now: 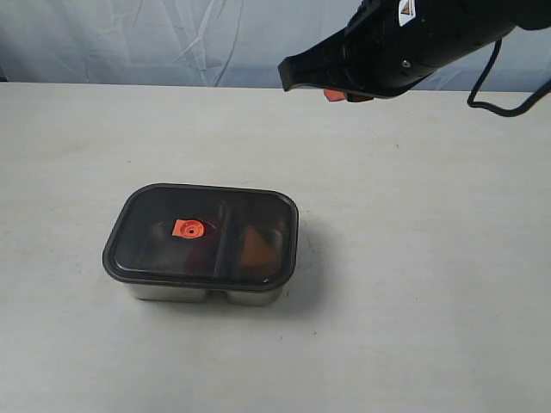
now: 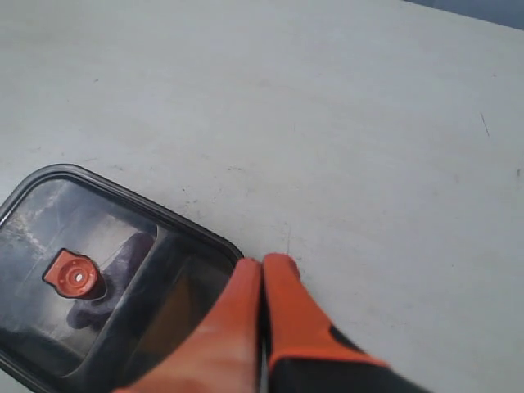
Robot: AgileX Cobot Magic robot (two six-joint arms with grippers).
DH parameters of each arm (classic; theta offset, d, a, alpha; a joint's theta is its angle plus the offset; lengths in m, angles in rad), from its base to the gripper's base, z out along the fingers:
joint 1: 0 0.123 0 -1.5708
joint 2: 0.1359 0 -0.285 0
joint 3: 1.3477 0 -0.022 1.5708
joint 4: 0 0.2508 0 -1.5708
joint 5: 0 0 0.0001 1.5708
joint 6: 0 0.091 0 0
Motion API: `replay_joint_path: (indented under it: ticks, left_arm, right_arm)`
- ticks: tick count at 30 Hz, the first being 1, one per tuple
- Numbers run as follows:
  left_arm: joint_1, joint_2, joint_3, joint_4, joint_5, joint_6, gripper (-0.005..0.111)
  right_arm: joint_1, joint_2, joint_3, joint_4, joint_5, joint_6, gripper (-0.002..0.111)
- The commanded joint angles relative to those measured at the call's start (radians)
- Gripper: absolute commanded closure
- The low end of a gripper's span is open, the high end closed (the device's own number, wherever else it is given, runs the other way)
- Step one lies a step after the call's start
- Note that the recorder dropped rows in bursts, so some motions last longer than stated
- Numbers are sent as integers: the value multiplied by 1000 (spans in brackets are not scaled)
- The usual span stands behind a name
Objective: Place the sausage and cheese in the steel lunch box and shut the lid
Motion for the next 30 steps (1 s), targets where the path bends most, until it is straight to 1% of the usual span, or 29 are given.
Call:
replay_joint_path:
  ticks: [1, 12, 15, 19, 21, 23, 27, 29, 30]
  left_arm:
    - [0, -22, 5, -6, 8, -6, 107]
    - [0, -21, 5, -6, 10, -6, 107]
    - [0, -21, 5, -6, -8, 25, 107]
    - [0, -21, 5, -6, -41, 19, 107]
    - [0, -21, 5, -6, -71, 14, 107]
    - [0, -21, 5, -6, -101, 14, 107]
    - [0, -21, -14, -6, -131, 23, 107]
    - [0, -21, -24, 6, -129, 26, 107]
    - [0, -21, -30, 37, -127, 26, 107]
  right_arm:
    - [-3, -7, 3, -3, -14, 0, 109]
    - [-3, -12, 7, 2, -18, 0, 109]
    - [30, -61, 42, -11, -65, 0, 109]
    - [111, -196, 133, -11, -153, 0, 109]
    - [149, -281, 186, -72, -171, -77, 109]
    - [157, -364, 225, -93, -196, -103, 109]
    - [145, -545, 331, -81, -190, -79, 109]
    - [102, -643, 407, -41, -190, -59, 109]
    - [69, -696, 455, -19, -194, -42, 109]
